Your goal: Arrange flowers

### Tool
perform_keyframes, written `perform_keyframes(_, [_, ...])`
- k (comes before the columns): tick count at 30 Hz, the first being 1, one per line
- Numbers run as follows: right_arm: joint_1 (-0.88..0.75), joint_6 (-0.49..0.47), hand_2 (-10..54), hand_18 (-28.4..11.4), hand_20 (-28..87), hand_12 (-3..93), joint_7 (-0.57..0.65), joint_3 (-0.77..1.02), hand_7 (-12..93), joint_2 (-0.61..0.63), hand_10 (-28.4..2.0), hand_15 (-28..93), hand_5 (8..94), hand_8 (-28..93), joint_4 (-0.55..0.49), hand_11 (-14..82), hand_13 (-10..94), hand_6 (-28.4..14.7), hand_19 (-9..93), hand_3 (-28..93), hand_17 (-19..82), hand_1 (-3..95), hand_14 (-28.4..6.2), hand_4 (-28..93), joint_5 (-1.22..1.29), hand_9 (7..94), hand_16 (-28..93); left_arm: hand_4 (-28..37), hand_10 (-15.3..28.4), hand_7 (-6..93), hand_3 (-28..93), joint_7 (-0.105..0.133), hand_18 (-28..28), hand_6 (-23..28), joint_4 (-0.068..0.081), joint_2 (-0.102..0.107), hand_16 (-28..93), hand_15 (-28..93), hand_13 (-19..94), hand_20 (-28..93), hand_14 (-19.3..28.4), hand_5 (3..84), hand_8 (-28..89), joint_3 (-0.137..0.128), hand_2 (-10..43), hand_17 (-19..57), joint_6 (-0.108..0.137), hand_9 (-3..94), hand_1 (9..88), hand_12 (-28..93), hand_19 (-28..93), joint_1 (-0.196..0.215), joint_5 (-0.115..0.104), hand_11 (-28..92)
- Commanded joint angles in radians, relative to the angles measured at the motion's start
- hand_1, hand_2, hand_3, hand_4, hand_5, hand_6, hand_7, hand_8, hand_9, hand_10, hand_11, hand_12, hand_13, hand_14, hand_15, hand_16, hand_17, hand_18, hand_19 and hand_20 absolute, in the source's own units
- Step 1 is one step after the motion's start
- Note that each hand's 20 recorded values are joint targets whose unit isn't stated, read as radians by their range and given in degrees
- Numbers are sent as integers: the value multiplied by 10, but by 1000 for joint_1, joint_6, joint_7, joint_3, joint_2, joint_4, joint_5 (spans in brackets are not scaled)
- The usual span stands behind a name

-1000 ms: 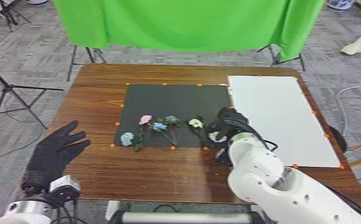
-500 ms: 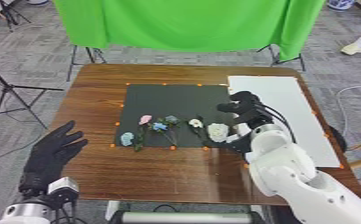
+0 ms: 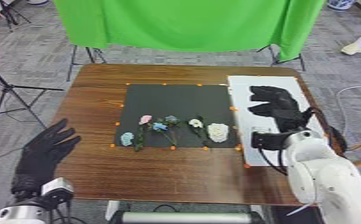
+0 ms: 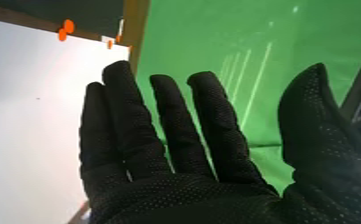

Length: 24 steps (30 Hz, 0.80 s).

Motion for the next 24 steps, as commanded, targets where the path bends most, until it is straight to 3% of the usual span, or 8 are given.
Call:
perform_keyframes(1, [-102, -55, 71, -229, 175, 115, -130, 145, 222, -18, -160, 333, 448, -165, 32, 162, 401, -30, 554, 932, 91, 178, -210, -231, 233, 462, 114, -216, 188, 127, 811, -15, 239, 84, 7, 6, -86, 458, 276, 21, 258, 380, -96, -77, 45, -92, -42, 358, 234, 86, 563, 19, -17, 241])
perform_keyframes(4, [-148, -96, 70, -228, 179, 115, -183, 203, 222, -31, -161, 325, 445, -166, 37, 162, 399, -24, 542, 932, 86, 177, -208, -227, 332, 463, 114, -216, 189, 127, 812, -28, 241, 84, 3, -5, -82, 458, 278, 19, 258, 379, -96, -109, 43, -92, -63, 359, 233, 88, 565, 16, -13, 240])
perform_keyframes(6, [-183, -75, 72, -228, 182, 114, -206, 227, 217, -29, -161, 322, 438, -167, 29, 157, 399, -20, 534, 932, 83, 176, -209, -226, 368, 462, 116, -215, 189, 127, 813, -25, 243, 84, 2, -4, -81, 458, 278, 16, 258, 379, -96, -113, 42, -94, -58, 360, 232, 89, 563, 9, -27, 239])
perform_keyframes(10, [-242, -118, 100, -224, 187, 112, -223, 288, 203, -52, -166, 299, 418, -163, 24, 143, 372, 0, 514, 932, 63, 145, -213, -226, 381, 455, 118, -215, 190, 126, 813, 15, 246, 86, 1, -14, -79, 459, 280, 12, 259, 379, -96, -101, 40, -96, -56, 363, 233, 92, 558, 10, -106, 241])
perform_keyframes(12, [-249, -91, 108, -227, 192, 113, -250, 281, 198, -37, -166, 294, 416, -160, 25, 139, 366, 4, 512, 932, 54, 137, -215, -220, 406, 456, 123, -216, 191, 124, 813, 29, 248, 85, 2, -17, -78, 460, 281, 10, 259, 374, -96, -95, 40, -97, -54, 365, 234, 93, 557, 16, -124, 242])
perform_keyframes(17, [-270, -71, 118, -226, 201, 114, -281, 286, 195, -30, -159, 297, 429, -157, 26, 129, 374, 10, 512, 932, 52, 130, -212, -215, 435, 474, 132, -216, 192, 124, 812, 42, 247, 84, 5, -15, -78, 461, 283, 6, 261, 374, -95, -86, 40, -97, -40, 367, 235, 93, 556, 8, -119, 242])
perform_keyframes(20, [-262, -44, 122, -226, 205, 115, -295, 269, 196, -14, -159, 303, 432, -157, 28, 130, 381, 11, 514, 932, 52, 129, -212, -209, 456, 480, 133, -212, 194, 120, 812, 50, 240, 87, 7, -10, -85, 440, 315, 10, 258, 382, -95, -78, 40, -40, -31, 381, 235, 89, 585, 3, -119, 235])
perform_keyframes(24, [-267, -34, 126, -226, 209, 116, -299, 269, 195, -13, -161, 307, 435, -158, 24, 131, 383, 11, 516, 932, 52, 127, -212, -203, 465, 485, 131, -210, 194, 116, 810, 39, 251, 89, 9, -16, -83, 418, 325, -100, 251, 386, -92, -78, 40, -4, -39, 388, 237, 89, 645, 0, -114, 233])
